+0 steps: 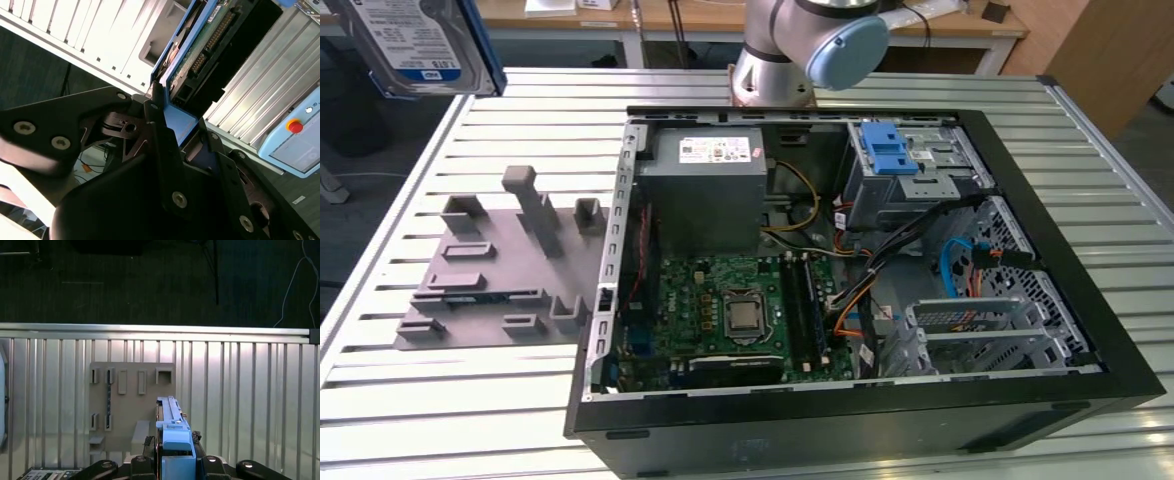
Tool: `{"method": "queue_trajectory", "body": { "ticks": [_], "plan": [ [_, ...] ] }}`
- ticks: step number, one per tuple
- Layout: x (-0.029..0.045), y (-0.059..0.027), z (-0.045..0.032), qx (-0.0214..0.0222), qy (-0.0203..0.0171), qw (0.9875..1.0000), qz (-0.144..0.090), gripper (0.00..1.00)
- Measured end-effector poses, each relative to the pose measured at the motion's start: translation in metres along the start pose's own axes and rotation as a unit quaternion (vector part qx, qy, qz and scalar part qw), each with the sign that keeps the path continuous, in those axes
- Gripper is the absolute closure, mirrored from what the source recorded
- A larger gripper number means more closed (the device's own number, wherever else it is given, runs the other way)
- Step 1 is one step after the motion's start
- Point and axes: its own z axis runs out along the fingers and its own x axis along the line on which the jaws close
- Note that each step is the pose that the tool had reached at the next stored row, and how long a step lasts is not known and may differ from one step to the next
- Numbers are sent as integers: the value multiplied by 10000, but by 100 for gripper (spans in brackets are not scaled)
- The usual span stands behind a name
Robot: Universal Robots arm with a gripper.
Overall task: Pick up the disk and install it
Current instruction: 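Pick up the disk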
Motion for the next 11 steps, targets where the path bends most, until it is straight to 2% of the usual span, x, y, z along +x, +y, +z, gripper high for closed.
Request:
{"method": "queue_trajectory", "body": {
  "ticks": [11],
  "plan": [
    [97,-99,-1,0,0,10000,4,64]
  ]
}}
